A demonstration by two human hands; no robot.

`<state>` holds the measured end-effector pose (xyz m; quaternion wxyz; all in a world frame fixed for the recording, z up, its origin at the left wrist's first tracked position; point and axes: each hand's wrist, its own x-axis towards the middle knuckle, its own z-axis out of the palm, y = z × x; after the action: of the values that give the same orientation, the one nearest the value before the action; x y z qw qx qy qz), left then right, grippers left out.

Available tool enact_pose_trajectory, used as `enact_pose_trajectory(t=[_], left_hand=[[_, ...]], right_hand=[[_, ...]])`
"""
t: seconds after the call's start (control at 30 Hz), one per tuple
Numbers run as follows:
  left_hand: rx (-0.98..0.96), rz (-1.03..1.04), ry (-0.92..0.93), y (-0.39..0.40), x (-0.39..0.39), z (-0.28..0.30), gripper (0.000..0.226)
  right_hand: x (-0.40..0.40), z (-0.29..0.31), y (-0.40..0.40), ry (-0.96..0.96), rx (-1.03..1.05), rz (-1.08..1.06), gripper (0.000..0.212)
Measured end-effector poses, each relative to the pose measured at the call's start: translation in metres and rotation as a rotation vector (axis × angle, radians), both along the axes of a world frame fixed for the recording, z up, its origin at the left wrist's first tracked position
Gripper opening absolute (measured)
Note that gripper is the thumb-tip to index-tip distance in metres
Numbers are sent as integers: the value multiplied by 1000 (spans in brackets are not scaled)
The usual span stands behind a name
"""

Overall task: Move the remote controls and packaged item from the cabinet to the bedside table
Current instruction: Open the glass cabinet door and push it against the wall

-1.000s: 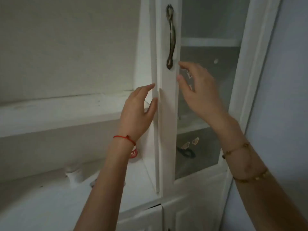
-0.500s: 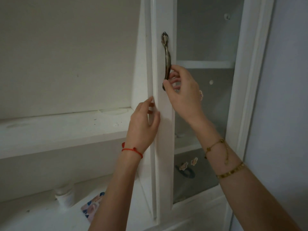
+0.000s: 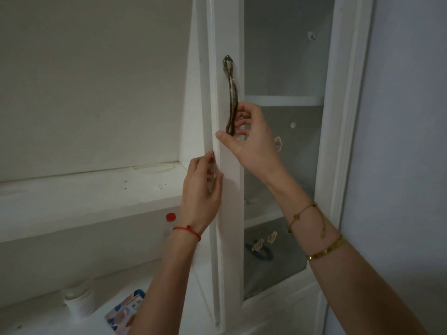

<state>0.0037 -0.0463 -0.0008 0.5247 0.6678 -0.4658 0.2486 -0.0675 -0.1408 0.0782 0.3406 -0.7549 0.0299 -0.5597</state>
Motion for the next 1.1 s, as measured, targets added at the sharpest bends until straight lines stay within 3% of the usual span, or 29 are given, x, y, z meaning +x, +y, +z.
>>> enact_pose_trajectory(t=[0.17,0.3,0.63,0.83,1.1], left_hand=[[-38,-54,29,2,-5,0,45],[-100,-138,-76,5,-33,-4,38],[-132,-402,-161,6,-113,-8,40],[-138,-591,-186,-13,-150,-18,60],[-115,-783,-199,-48,-189,-21,62]], right_hand=[[-1,2,5,-23,22,-36,54],[-37,-2,3,-93,10,-70,51],[-137,-9,11,-115,-31,-232,74],[-193,-11,8,-43,-82,-427,81],[-253,-16,-7,112,-314,-778,68]])
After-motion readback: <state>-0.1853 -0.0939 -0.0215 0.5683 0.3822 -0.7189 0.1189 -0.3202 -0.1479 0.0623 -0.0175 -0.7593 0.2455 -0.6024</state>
